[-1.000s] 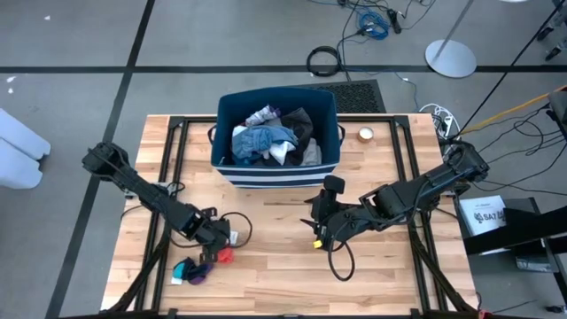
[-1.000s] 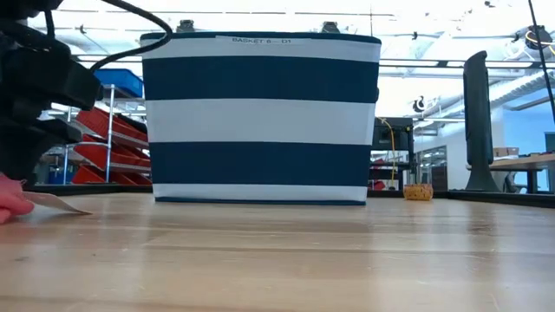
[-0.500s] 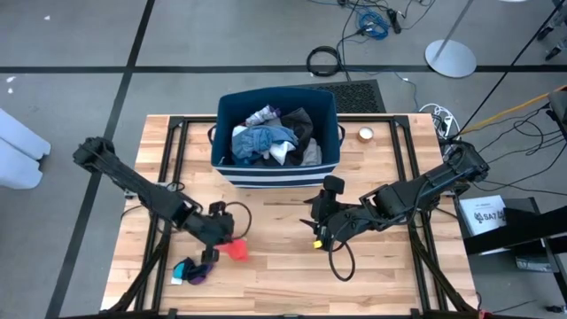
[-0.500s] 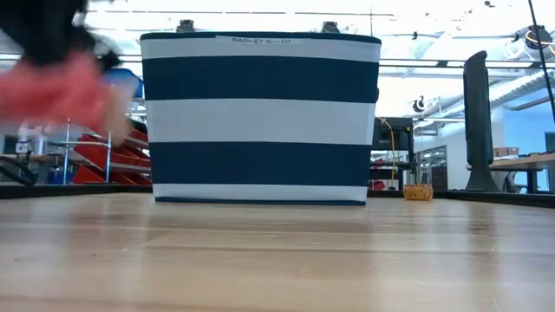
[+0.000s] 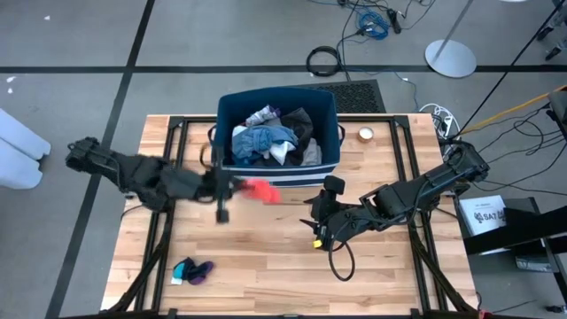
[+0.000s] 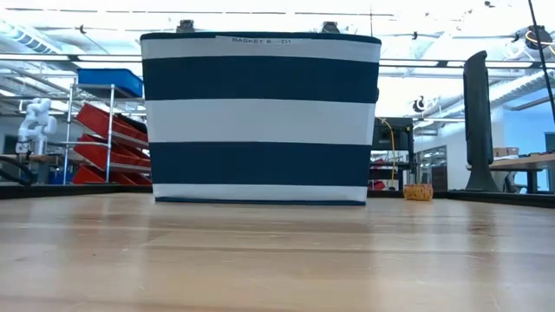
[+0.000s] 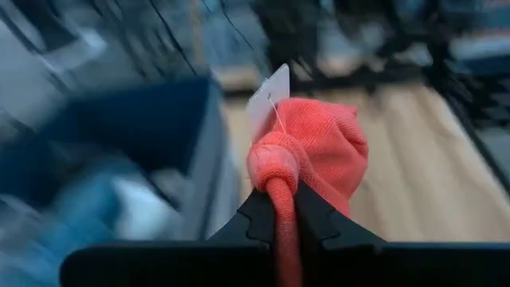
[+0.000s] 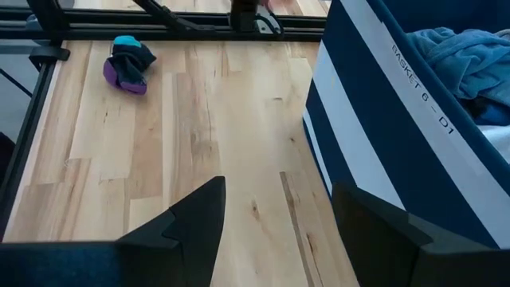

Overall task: Sort clothes
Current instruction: Put the orange sock into the blue bin

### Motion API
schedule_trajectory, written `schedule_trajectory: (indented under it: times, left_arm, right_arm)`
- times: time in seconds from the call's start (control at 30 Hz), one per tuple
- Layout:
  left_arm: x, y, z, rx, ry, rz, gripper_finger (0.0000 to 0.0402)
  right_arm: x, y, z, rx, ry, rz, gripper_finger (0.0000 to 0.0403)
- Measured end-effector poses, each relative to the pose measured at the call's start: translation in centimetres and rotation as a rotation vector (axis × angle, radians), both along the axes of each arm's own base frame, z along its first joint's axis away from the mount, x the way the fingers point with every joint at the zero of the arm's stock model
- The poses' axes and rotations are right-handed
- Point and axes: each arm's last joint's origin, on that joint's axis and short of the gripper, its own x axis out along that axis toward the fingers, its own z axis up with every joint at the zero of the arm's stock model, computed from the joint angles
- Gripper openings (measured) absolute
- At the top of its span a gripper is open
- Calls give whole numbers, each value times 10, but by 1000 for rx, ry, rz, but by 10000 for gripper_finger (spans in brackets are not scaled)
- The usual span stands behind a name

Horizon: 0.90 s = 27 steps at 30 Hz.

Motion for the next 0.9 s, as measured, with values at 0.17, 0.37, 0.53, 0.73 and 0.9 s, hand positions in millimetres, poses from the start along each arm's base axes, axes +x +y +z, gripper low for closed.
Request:
schedule_trajectory:
  times: [0.17,0.37,0.53,0.73,0.9]
  left_arm:
    - [21,38,35,209,-82,88,15]
    - [62,101,43,279,-68,115,15]
    - [101,158,17,223,4,126,15]
    - [138,212,-31,128,41,138,15]
    - [154,235,-51,32,-30,110,15]
  right_arm:
    - [0,0,0,6,-3,-4,217]
    - [3,1,3,28,-47,-4,217]
    - [2,1,3,24,-39,-4,217]
    - [0,1,0,8,1,1,217]
    - [-3,-1,-3,-11,39,1,217]
